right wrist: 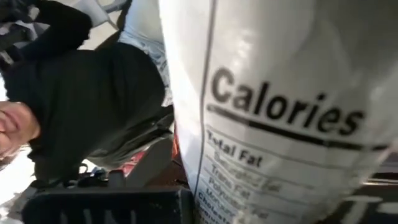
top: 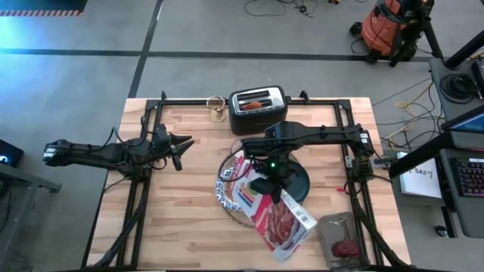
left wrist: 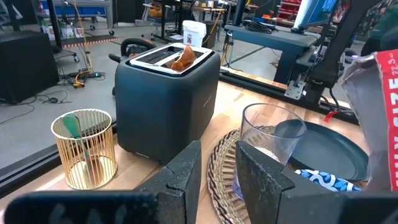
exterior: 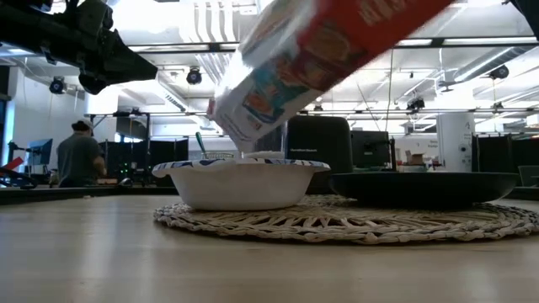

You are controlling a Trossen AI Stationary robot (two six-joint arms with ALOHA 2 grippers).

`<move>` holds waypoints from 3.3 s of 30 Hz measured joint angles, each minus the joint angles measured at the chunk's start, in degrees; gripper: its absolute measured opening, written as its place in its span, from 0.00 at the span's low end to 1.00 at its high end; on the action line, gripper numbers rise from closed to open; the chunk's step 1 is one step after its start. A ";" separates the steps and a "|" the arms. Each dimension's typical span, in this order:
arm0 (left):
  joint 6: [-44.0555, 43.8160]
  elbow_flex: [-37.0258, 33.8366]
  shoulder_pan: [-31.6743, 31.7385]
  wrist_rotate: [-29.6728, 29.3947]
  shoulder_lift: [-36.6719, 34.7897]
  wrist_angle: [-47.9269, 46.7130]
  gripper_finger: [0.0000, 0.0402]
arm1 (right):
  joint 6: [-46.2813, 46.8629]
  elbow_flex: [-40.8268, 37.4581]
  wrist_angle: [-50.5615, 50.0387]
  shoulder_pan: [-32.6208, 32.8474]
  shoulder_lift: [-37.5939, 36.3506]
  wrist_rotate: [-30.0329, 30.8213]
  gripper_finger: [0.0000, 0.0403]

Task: Arrange a breakfast setting
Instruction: Pour the cereal into the white and blue bowl

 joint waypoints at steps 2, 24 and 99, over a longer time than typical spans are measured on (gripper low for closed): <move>0.00 0.00 -0.01 0.00 -0.02 0.01 0.21 | -0.81 -0.06 -0.96 0.02 -0.04 0.84 0.11; -0.04 0.00 -0.01 -0.04 0.00 2.01 0.21 | -25.22 -0.09 -0.85 0.12 -7.91 10.68 0.11; -0.46 0.00 0.01 -0.07 1.93 2.64 0.21 | -22.41 -5.87 -0.72 -25.22 -29.07 75.12 0.11</move>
